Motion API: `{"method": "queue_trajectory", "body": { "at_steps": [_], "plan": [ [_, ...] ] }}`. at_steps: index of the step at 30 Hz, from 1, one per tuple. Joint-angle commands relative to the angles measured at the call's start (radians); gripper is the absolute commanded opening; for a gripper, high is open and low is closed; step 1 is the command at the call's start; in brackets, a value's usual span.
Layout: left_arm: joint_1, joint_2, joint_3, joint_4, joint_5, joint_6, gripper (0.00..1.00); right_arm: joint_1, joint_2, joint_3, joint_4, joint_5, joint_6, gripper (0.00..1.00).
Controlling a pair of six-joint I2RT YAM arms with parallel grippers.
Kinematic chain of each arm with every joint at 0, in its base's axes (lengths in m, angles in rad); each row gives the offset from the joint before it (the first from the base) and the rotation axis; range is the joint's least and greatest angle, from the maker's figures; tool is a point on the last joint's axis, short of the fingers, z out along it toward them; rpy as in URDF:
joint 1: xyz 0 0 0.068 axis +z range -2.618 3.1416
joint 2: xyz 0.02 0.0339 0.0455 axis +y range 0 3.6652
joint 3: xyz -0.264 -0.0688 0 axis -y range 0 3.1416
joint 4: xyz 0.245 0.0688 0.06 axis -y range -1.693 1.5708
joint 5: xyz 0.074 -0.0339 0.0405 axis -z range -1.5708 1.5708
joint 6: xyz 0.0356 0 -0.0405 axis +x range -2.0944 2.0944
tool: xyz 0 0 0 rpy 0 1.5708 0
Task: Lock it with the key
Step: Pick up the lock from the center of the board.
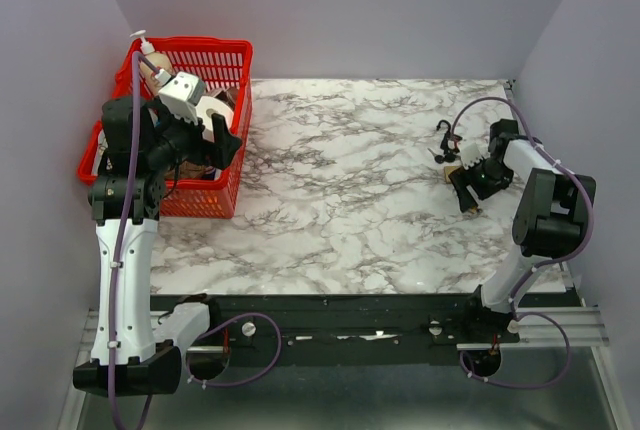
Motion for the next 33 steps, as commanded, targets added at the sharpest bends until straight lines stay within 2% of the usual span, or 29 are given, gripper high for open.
{"method": "queue_trajectory", "body": {
  "at_steps": [1,11,17,18,21,24,30,33],
  "plan": [
    [0.005,-0.011,-0.012,0.022,0.049,0.007,0.99,-0.011,0.020,-0.037,0.046,0.014,-0.073,0.79],
    [0.005,-0.017,-0.043,0.056,0.057,-0.006,0.99,-0.011,0.020,-0.074,0.089,0.021,-0.116,0.69],
    [0.005,-0.014,-0.055,0.066,0.067,-0.008,0.99,-0.011,0.012,-0.083,0.092,0.024,-0.133,0.54],
    [0.003,-0.011,-0.055,0.063,0.075,-0.008,0.99,-0.011,0.006,-0.089,0.095,0.024,-0.133,0.47],
    [0.003,-0.018,-0.078,0.088,0.078,-0.017,0.99,-0.011,-0.019,-0.106,0.091,0.006,-0.131,0.38],
    [0.000,-0.023,-0.094,0.108,0.074,-0.016,0.99,-0.011,-0.046,-0.112,0.077,-0.017,-0.131,0.33],
    [-0.011,-0.001,-0.094,0.114,0.100,0.009,0.99,-0.010,-0.123,-0.063,-0.042,-0.118,-0.131,0.28],
    [-0.026,0.014,-0.095,0.112,0.150,0.041,0.99,0.001,-0.164,0.006,-0.174,-0.241,-0.133,0.28]
  ]
}}
